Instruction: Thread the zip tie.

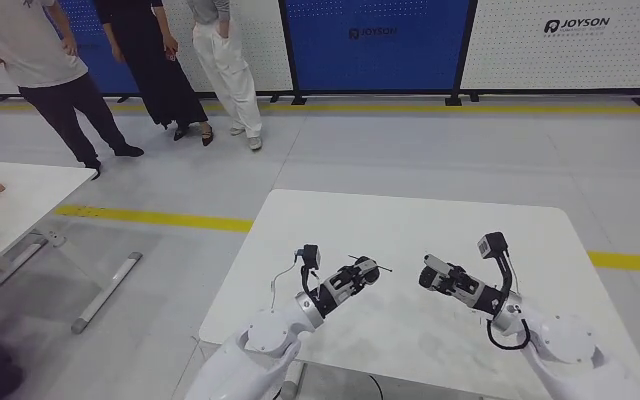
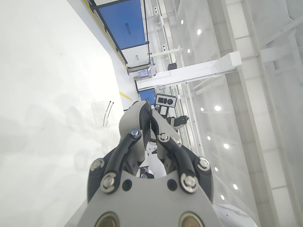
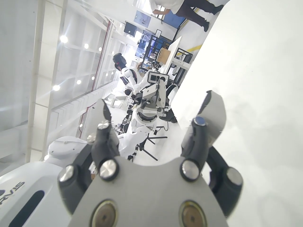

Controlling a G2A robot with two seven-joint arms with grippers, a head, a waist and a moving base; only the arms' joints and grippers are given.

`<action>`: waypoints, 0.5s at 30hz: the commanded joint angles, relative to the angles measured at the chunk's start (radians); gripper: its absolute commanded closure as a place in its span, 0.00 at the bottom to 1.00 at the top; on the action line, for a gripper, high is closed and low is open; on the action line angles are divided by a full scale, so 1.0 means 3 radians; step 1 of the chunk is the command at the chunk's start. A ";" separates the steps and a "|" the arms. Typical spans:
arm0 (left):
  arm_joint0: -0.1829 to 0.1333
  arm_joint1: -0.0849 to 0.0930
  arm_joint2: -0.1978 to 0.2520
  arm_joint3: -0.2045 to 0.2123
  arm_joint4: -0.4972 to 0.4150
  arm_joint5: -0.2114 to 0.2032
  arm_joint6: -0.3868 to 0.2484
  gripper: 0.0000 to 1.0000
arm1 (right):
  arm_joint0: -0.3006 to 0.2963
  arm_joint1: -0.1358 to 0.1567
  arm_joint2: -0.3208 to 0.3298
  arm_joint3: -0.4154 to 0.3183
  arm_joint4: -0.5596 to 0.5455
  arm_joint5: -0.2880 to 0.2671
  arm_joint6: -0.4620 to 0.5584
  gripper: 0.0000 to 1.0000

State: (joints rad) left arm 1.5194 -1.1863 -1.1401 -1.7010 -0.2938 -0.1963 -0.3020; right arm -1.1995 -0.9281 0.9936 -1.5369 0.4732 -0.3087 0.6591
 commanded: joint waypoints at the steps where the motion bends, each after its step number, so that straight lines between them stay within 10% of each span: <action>1: 0.0036 0.0008 -0.0035 -0.0022 0.0048 -0.0026 0.0027 1.00 | -0.0079 0.0021 0.0101 -0.0049 0.0039 0.0042 0.0042 0.00; 15: -0.0017 -0.0008 -0.0054 -0.0076 0.0061 -0.0001 0.0283 1.00 | -0.0107 0.0024 0.0128 -0.0070 0.0099 0.0045 0.0064 0.00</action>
State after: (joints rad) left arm 1.5188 -1.1886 -1.1474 -1.7125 -0.2620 -0.1897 -0.2271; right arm -1.2316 -0.9208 1.0321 -1.5579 0.5029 -0.2954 0.6784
